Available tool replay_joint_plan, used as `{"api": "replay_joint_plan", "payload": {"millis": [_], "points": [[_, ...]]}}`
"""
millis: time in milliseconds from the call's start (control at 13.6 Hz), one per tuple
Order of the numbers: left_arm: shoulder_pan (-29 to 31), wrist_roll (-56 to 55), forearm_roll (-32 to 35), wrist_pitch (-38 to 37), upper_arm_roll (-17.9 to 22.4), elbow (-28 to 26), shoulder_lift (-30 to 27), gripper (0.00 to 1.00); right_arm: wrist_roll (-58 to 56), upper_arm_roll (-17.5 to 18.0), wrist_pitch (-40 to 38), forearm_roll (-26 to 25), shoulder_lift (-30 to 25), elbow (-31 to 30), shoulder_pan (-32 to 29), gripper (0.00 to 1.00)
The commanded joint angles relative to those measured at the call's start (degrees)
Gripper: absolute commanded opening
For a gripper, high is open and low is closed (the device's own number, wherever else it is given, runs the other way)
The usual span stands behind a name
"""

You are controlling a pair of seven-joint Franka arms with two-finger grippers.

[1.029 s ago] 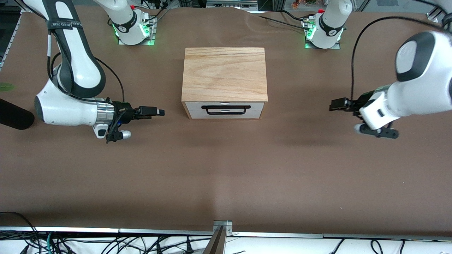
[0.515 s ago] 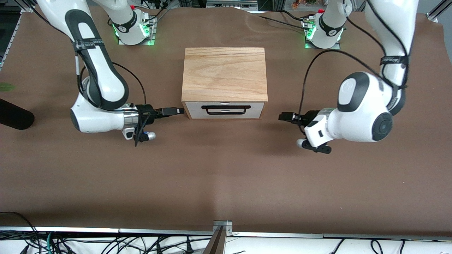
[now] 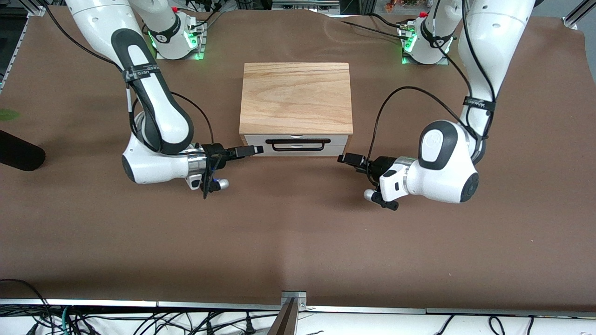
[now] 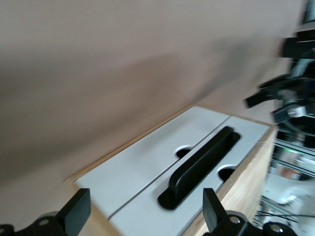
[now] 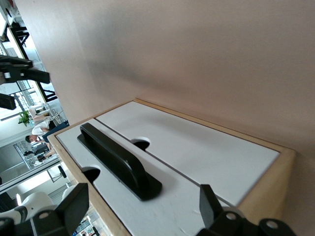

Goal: Pull top drawer with both arms simultaneously
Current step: 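Close the right gripper and the left gripper on the black handle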

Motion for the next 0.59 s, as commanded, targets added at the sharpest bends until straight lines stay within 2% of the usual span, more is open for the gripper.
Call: {"api": "replay_joint_plan", "payload": {"millis": [0, 294, 515], "points": [[0.3, 8.3, -7.7, 0.9, -0.1, -0.5, 1.7, 1.0, 0.3, 0.0, 3.6, 2.0, 2.0, 1.5, 2.8, 0.99], [0.3, 18.0, -16.0, 0.3, -0.2, -4.0, 1.9, 1.0, -0.1, 0.0, 6.6, 3.5, 3.3, 1.5, 5.4, 0.99], [0.3, 28.7, -21.9, 0.0, -0.2, -9.3, 1.8, 1.0, 0.3, 0.0, 6.6, 3.7, 3.1, 1.5, 5.7, 0.86]]}}
